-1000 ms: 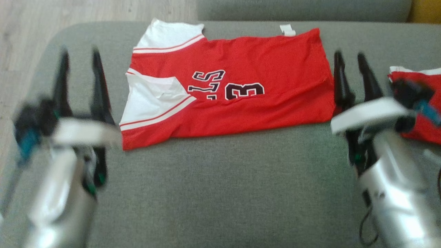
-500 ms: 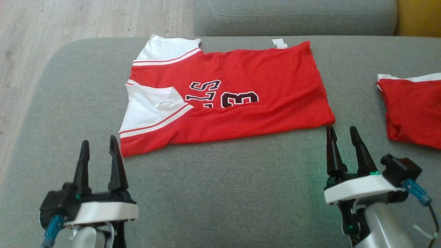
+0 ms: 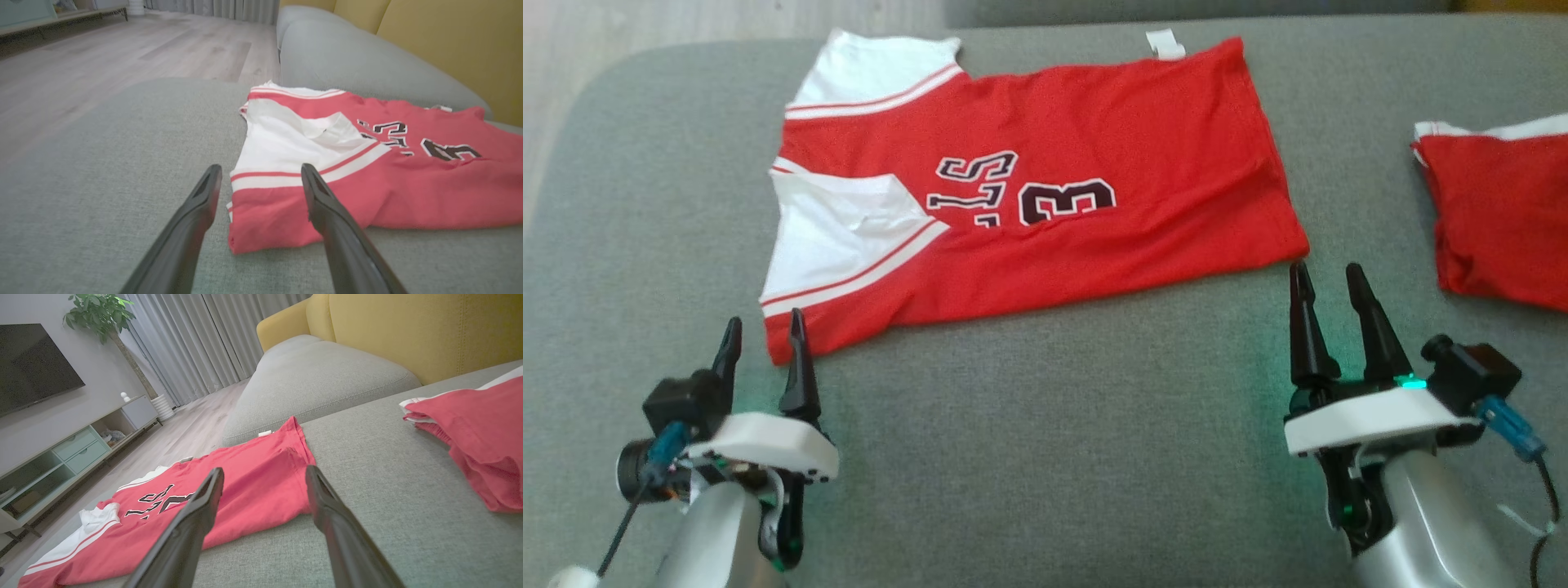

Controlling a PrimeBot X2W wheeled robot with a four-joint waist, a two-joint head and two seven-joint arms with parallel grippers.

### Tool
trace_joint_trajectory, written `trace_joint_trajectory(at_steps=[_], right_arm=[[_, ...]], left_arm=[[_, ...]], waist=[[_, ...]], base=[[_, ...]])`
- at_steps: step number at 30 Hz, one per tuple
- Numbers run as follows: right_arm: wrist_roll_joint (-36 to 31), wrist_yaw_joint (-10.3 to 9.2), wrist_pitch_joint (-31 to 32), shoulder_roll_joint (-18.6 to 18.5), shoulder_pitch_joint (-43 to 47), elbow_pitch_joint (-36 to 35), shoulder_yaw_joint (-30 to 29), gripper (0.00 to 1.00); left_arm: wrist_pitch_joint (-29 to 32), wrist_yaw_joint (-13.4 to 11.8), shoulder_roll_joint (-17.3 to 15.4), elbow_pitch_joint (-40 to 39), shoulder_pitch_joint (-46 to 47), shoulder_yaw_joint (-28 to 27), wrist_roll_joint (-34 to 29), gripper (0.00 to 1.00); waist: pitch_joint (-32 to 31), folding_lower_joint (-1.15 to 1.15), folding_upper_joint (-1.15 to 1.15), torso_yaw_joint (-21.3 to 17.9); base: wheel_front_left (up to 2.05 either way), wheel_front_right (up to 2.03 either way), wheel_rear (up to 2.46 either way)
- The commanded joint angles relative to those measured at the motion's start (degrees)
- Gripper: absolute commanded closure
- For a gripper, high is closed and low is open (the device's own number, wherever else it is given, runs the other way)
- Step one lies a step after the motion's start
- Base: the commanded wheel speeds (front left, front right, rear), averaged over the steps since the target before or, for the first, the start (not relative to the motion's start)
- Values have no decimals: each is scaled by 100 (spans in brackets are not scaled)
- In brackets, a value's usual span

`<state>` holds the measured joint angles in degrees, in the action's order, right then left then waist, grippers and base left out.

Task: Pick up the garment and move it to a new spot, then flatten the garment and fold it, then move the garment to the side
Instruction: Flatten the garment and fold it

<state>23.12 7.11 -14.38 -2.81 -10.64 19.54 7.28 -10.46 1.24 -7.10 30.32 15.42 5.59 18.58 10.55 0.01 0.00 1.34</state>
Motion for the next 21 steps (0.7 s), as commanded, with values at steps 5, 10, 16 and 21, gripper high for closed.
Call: trace_joint_trajectory(at_steps=[5,10,16,21], right_arm=[[49,37,-62,-8,-316,-236,213,0],[102,37,-62,-7,-391,-270,309,0],[185,37,-62,-7,-431,-323,380,0],[193,37,-62,-7,-437,-282,347,0]], left_arm=[[281,-5,-313,491,521,-132,-29,0],[571,-167,-446,1027,757,-186,-16,0],[794,-67,-542,1402,909,-131,31,0],[702,4,-545,1413,971,-92,65,100]], waist=[[289,-1,0,-154],[451,-1,0,-263],[552,-1,0,-345],[491,-1,0,-336]], base=[[0,0,0],[0,0,0],[0,0,0],[0,0,0]])
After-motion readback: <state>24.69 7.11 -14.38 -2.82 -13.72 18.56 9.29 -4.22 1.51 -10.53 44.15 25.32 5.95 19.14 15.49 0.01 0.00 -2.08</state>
